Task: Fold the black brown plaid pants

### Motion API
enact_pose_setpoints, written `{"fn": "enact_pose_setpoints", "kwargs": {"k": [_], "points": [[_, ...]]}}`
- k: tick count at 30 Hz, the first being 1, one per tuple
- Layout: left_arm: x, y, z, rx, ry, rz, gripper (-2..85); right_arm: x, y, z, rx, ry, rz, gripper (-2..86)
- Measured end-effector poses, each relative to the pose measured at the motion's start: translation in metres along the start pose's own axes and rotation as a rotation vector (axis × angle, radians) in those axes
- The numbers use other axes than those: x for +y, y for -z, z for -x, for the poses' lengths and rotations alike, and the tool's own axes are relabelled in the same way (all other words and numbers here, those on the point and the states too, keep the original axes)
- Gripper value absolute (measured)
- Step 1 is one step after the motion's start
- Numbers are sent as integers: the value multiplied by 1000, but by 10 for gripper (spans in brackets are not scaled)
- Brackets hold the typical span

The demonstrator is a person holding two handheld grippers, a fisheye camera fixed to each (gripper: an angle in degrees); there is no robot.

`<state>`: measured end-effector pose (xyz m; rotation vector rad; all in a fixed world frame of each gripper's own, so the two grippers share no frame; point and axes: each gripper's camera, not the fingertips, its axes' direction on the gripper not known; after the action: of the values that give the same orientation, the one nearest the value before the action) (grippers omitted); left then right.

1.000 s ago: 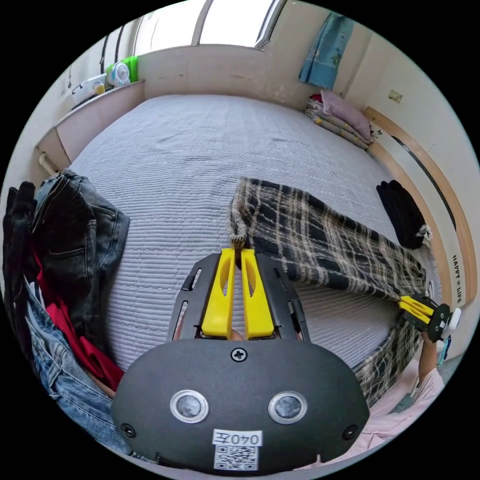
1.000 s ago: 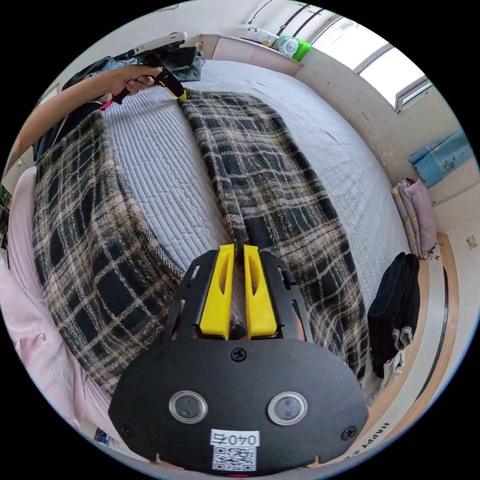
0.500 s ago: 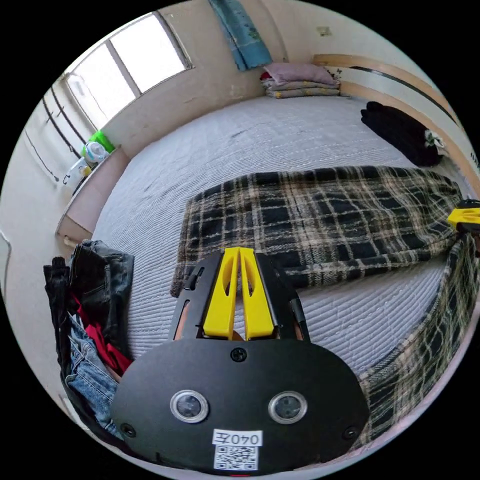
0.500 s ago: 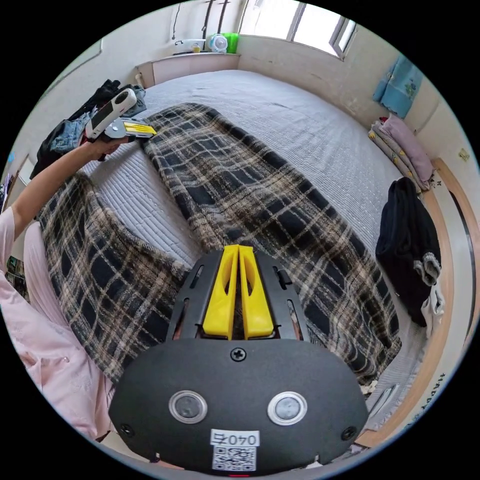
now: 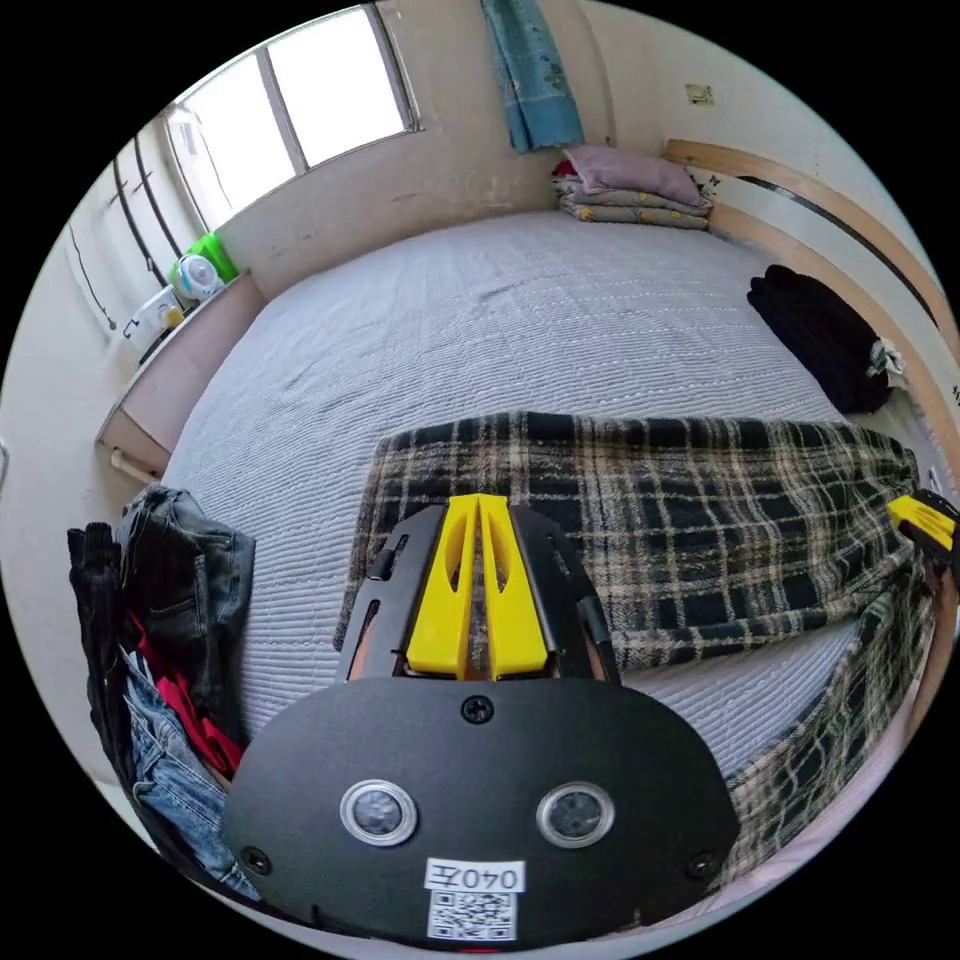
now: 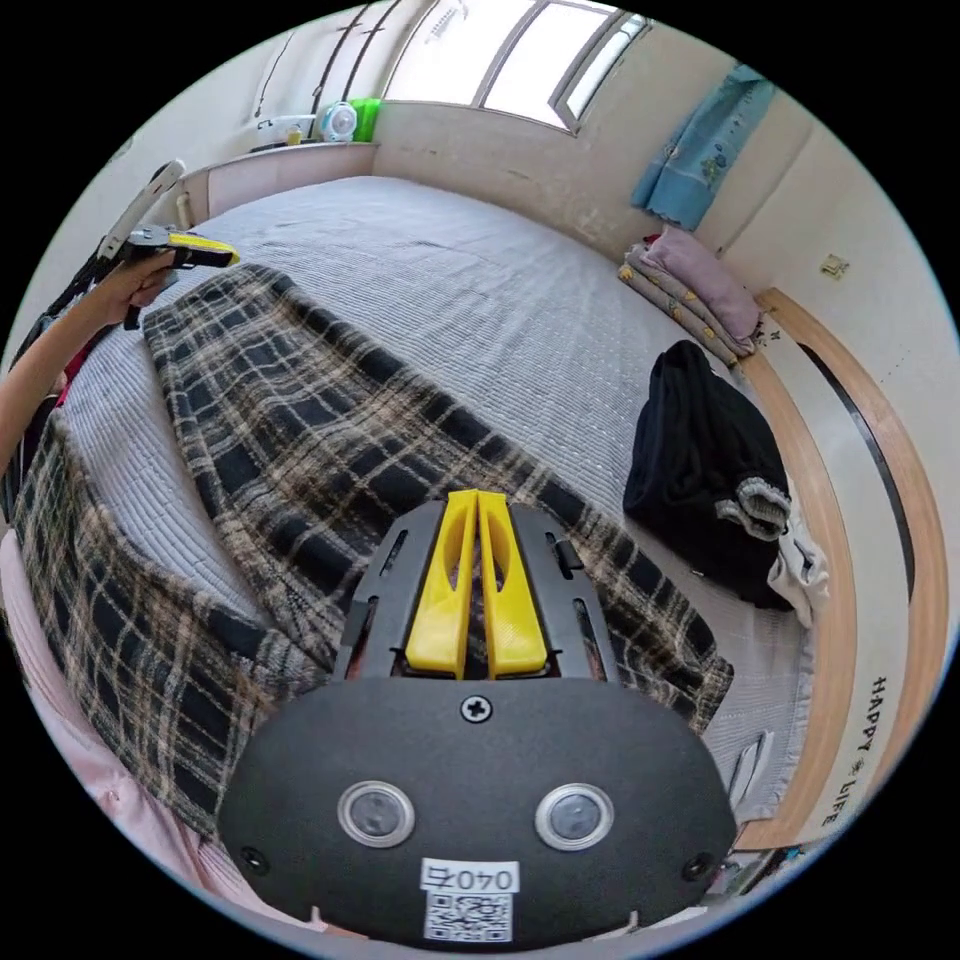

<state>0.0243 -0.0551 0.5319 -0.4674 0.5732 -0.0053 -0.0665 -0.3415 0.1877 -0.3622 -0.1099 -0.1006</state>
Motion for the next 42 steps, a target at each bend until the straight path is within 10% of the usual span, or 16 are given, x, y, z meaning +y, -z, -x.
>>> {"fn": "enact_pose_setpoints", "kwargs": {"k": [14,26,42], "points": [[10,-72,33,-211,180,92,-9,3,-58,-29,-5,-30,152,-10],[233,180,-166,387,-302,106,-9,123,86,42,-328,24,60,-10],[295,154,-203,413,-324,208,-13,107,42,76,-326,308,340,-10]]}}
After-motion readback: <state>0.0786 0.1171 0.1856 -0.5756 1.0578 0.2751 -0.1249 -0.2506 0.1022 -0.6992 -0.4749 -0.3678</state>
